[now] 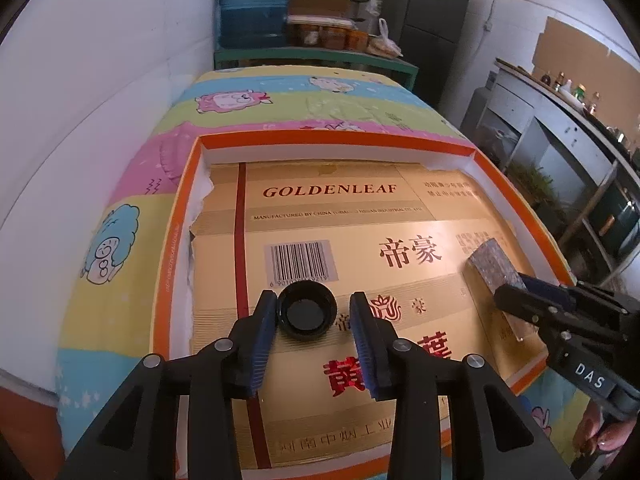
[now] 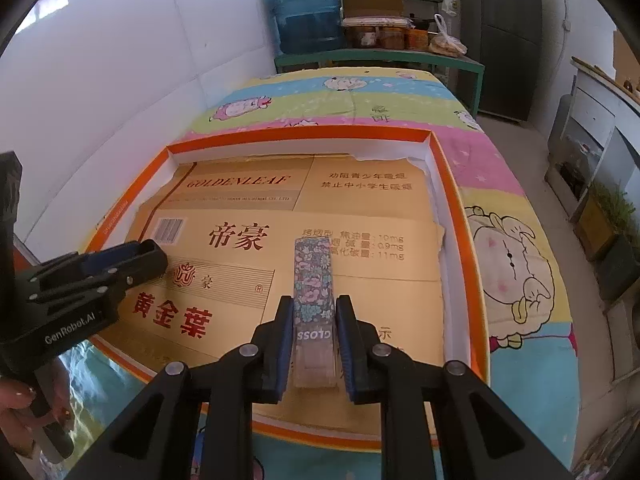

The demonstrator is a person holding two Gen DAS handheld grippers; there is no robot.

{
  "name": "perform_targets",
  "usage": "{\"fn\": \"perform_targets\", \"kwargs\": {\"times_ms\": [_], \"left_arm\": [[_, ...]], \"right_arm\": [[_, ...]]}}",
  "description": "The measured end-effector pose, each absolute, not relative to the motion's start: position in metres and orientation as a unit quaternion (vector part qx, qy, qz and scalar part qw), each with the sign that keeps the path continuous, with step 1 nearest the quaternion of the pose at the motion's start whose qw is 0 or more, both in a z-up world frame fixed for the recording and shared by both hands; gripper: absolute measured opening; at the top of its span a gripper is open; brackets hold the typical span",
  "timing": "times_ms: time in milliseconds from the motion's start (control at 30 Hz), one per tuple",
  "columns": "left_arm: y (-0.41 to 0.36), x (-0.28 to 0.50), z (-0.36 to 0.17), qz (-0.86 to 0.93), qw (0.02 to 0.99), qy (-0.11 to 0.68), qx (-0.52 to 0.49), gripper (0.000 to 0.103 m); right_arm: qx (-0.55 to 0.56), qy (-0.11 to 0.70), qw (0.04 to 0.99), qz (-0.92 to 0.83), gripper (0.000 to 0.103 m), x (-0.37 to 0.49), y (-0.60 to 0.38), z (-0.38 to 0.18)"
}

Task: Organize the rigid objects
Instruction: 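Open the right gripper to release the tube while the left gripper lowers the black cap, then open the left gripper and move both tools back toward the remaining items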

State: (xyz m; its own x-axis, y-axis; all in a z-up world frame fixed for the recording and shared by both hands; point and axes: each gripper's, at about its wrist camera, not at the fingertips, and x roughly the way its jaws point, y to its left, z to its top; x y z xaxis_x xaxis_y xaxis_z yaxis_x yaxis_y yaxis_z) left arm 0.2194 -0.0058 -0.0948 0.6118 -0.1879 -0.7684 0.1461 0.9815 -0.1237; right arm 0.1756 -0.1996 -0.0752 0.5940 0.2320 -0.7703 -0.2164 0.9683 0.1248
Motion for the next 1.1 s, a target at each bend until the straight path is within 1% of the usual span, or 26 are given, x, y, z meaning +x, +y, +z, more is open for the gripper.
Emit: {"fn": "perform_targets", "kwargs": {"times_ms": [33, 100, 167, 233, 500, 733, 900, 933, 967, 1000, 1067, 1100], "left_arm": [[-0.005, 0.218, -0.095, -0.094, 0.897, 0.43, -0.026, 0.039], [-0.005, 0.217, -0.094, -0.096, 0.898, 0.429, -0.028, 0.039], [-0.004, 0.214, -0.093, -0.111, 0.898, 0.423, -0.041, 0.039], [-0.004, 0.21, -0.092, -0.13, 0.896, 0.421, -0.054, 0.039], [-0.011, 0.188, -0.077, -0.113, 0.917, 0.381, -0.021, 0.04], [-0.009, 0.172, -0.07, -0.122, 0.916, 0.382, -0.034, 0.04], [-0.01, 0.14, -0.054, -0.154, 0.922, 0.352, -0.055, 0.04], [-0.009, 0.134, -0.051, -0.159, 0.923, 0.344, -0.061, 0.042], [-0.009, 0.127, -0.048, -0.166, 0.924, 0.337, -0.067, 0.05], [-0.008, 0.123, -0.045, -0.171, 0.925, 0.332, -0.072, 0.062], [-0.006, 0.11, -0.039, -0.181, 0.926, 0.321, -0.083, 0.07], [-0.004, 0.104, -0.036, -0.185, 0.926, 0.317, -0.088, 0.071]], "right_arm": [[0.009, 0.431, 0.894, 0.122, 0.022, 0.175, -0.2, -0.074], [0.008, 0.425, 0.898, 0.116, 0.028, 0.171, -0.201, -0.071], [0.01, 0.418, 0.901, 0.114, 0.04, 0.166, -0.202, -0.067], [0.013, 0.414, 0.903, 0.115, 0.049, 0.162, -0.204, -0.063], [0.012, 0.404, 0.908, 0.111, 0.049, 0.146, -0.204, -0.055], [0.027, 0.4, 0.908, 0.121, 0.049, 0.125, -0.206, -0.05], [0.048, 0.394, 0.908, 0.133, 0.049, 0.103, -0.21, -0.042], [0.051, 0.391, 0.909, 0.135, 0.049, 0.096, -0.211, -0.04], [0.053, 0.39, 0.909, 0.136, 0.049, 0.093, -0.212, -0.037], [0.056, 0.388, 0.91, 0.137, 0.049, 0.088, -0.213, -0.035], [0.058, 0.383, 0.911, 0.138, 0.049, 0.079, -0.214, -0.03], [0.06, 0.38, 0.912, 0.138, 0.049, 0.073, -0.215, -0.027]]}}
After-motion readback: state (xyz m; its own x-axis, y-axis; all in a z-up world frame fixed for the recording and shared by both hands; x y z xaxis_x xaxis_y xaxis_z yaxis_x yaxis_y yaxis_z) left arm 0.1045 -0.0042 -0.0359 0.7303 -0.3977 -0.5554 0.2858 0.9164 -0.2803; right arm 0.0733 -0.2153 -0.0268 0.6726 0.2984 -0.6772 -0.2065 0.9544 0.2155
